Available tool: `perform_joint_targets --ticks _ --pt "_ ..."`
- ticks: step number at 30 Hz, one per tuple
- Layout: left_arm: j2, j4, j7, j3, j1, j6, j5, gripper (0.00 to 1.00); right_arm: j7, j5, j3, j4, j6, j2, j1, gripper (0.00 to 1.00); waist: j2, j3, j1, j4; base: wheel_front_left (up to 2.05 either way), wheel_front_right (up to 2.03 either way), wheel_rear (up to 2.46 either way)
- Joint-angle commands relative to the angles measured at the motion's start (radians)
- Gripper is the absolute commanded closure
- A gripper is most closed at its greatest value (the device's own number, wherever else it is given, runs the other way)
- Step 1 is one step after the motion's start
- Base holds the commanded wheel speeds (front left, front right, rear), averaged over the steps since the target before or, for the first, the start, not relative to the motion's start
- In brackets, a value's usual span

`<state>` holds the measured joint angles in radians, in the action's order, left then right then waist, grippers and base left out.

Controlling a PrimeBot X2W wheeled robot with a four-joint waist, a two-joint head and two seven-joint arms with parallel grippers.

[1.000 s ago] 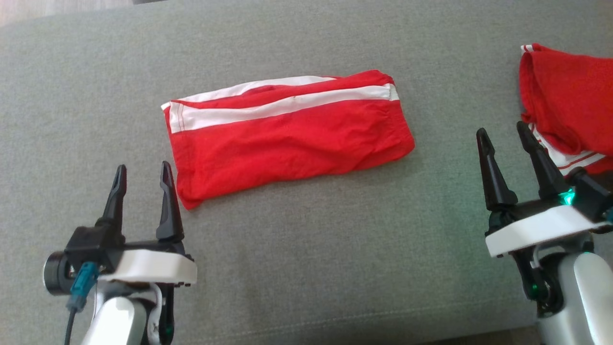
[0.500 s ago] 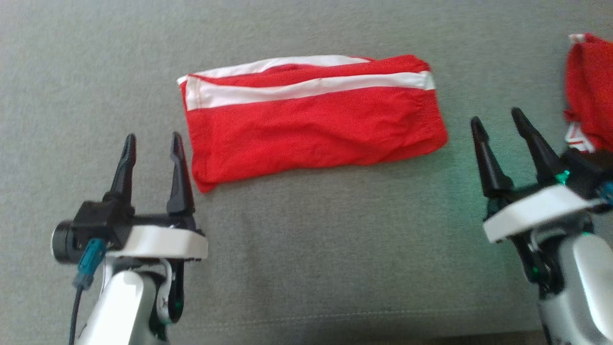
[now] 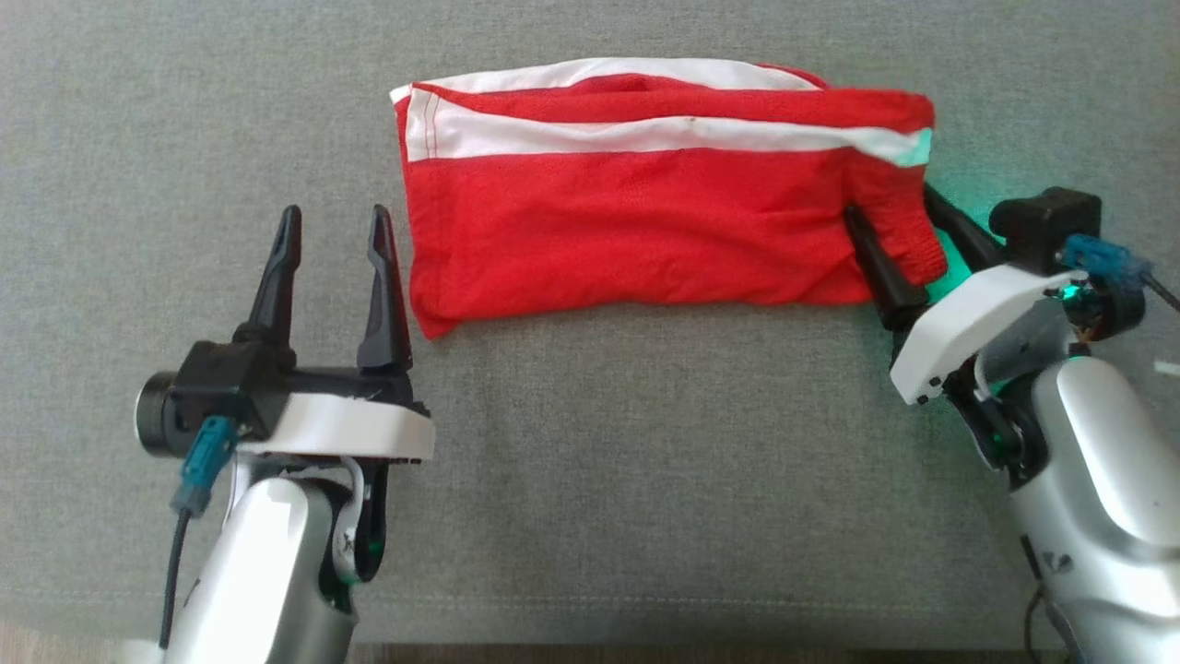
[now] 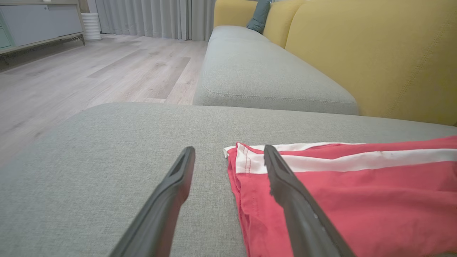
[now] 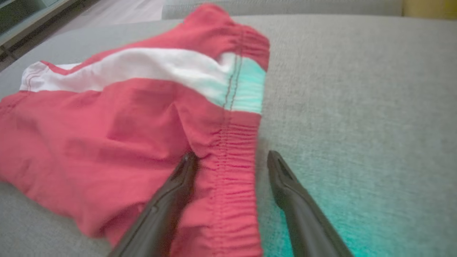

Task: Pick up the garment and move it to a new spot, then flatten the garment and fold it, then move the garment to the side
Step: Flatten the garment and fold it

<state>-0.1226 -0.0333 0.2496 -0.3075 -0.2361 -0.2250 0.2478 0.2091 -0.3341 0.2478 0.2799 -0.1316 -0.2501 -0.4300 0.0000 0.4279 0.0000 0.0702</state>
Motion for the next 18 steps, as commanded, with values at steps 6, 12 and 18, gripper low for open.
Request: perform_joint_targets --ticks 6,12,18 --pt "0.004 0.03 0.012 0.041 -0.034 0.021 -0.023 0.0 0.076 -0.081 0.074 0.046 0.001 0.01 -0.053 0.0 0.0 -0.003 0.0 -0.001 0.0 0.0 0.0" --pt "0.014 0.027 0.012 0.047 -0.034 0.033 -0.04 0.0 0.131 -0.162 0.123 0.095 0.001 0.011 -0.088 1.0 0.0 -0.007 0.0 -0.005 0.0 0.0 0.0" --pt "0.019 0.022 0.012 0.057 -0.02 0.041 -0.052 0.0 0.116 -0.216 0.144 0.1 0.001 -0.014 -0.077 1.0 0.0 -0.03 0.0 -0.015 0.0 0.0 0.0"
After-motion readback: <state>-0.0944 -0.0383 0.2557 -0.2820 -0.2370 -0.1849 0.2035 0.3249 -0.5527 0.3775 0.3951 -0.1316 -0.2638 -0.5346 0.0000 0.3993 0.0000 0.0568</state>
